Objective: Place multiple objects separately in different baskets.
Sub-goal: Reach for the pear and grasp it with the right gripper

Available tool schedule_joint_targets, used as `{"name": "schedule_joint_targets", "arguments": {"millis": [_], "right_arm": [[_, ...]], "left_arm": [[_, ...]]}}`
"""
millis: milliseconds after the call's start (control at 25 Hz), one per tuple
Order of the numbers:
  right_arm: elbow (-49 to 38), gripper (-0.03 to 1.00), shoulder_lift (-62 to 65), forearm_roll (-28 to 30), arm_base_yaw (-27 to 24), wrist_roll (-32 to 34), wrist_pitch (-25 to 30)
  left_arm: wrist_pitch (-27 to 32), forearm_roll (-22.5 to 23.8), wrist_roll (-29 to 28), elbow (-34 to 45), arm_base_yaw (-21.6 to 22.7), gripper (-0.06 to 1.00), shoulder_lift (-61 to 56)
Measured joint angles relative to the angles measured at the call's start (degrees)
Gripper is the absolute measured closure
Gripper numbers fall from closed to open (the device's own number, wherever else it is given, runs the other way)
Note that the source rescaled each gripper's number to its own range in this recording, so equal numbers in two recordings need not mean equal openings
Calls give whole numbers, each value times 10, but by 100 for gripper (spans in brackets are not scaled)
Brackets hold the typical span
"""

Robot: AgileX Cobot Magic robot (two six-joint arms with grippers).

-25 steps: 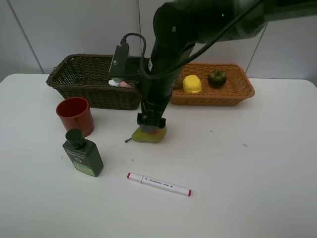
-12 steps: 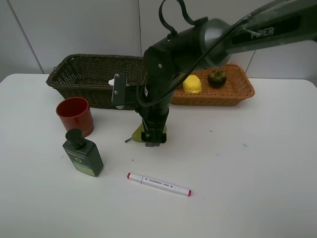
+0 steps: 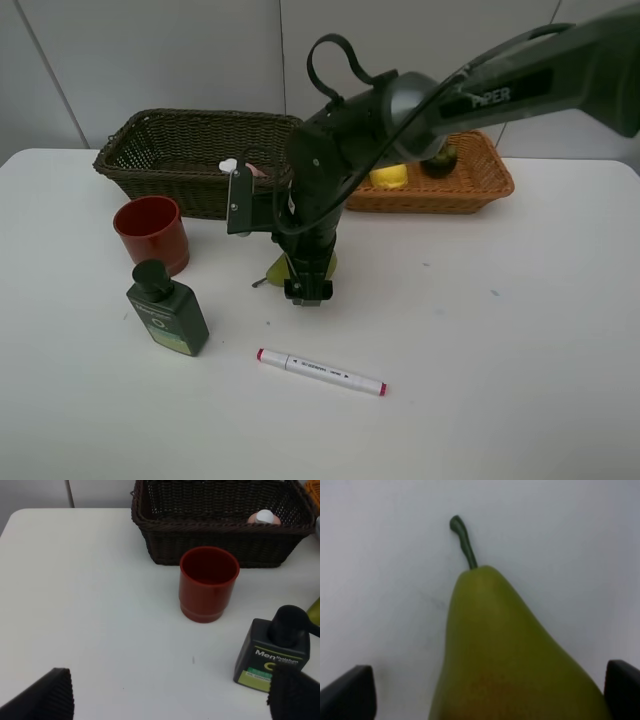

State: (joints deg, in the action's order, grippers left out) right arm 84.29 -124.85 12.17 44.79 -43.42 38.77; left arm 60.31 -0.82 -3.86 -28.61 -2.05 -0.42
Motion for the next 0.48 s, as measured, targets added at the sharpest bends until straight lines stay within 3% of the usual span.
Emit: {"name": "schedule_joint_targets", "arguments": {"millis": [280, 480], "right_arm": [[0, -3, -1, 2, 0, 0, -2], [0, 4, -1, 2, 0, 0, -2]], "left_arm": [[0, 0, 0, 0, 0, -6, 0], [0, 0, 0, 0, 0, -6, 0]]}}
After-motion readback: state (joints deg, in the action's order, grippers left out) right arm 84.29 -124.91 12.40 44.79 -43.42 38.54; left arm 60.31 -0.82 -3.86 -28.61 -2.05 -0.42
